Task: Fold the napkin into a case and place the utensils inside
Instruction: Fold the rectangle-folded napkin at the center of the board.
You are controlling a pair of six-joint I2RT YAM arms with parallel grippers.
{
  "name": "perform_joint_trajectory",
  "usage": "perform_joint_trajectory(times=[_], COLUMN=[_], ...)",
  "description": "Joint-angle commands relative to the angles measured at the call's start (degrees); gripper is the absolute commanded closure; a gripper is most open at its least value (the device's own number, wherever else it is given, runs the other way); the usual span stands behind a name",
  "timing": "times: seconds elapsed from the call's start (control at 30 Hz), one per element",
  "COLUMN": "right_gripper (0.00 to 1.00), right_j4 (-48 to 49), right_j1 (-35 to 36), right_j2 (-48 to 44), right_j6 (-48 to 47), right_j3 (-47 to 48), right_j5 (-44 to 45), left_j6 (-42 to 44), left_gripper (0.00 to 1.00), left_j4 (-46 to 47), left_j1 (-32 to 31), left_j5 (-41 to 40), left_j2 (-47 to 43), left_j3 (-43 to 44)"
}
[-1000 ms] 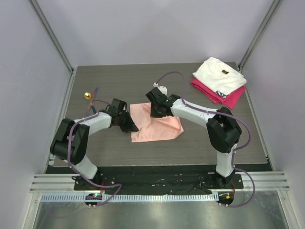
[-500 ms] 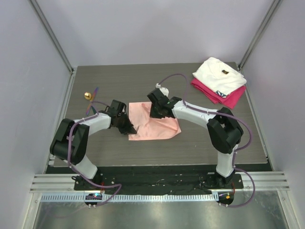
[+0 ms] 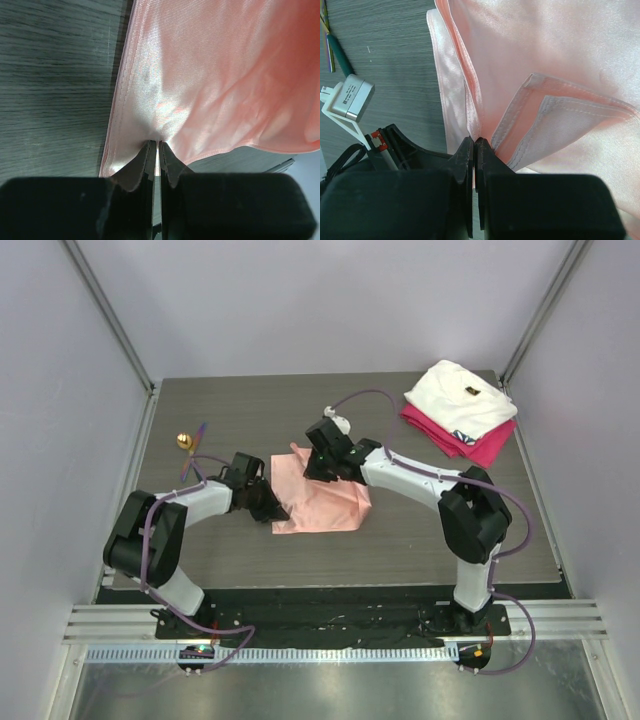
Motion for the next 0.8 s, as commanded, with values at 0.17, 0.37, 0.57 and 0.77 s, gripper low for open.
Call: perform_joint_trajectory(times=[0.17, 0.37, 0.57, 0.77], right_gripper=[0.99, 0.99, 0.99, 0.99], right_j4=[4.52, 5.14, 6.37, 7.17], right_j1=[2.29, 2.38, 2.73, 2.73], right_j2=[4.55, 7.27, 9.2, 11.23], right_j6=[4.24, 4.5, 4.86, 4.95], right_j3=[4.6, 5.56, 6.44, 8.28], right_j5=[-2.91, -3.35, -4.05, -5.2], left_j6=[0.09, 0.09, 0.09, 0.09], left_gripper=[0.89, 0.9, 0.9, 0.9], left_j4=[-1.14, -1.22, -1.22, -1.14], left_j1=[-0.67, -0.67, -0.76, -0.76], left_j5=[-2.47, -2.55, -2.47, -2.64], left_j2=[-1.3, -1.39, -1.39, -1.57], left_j3=[-1.25, -1.43, -1.34, -1.43])
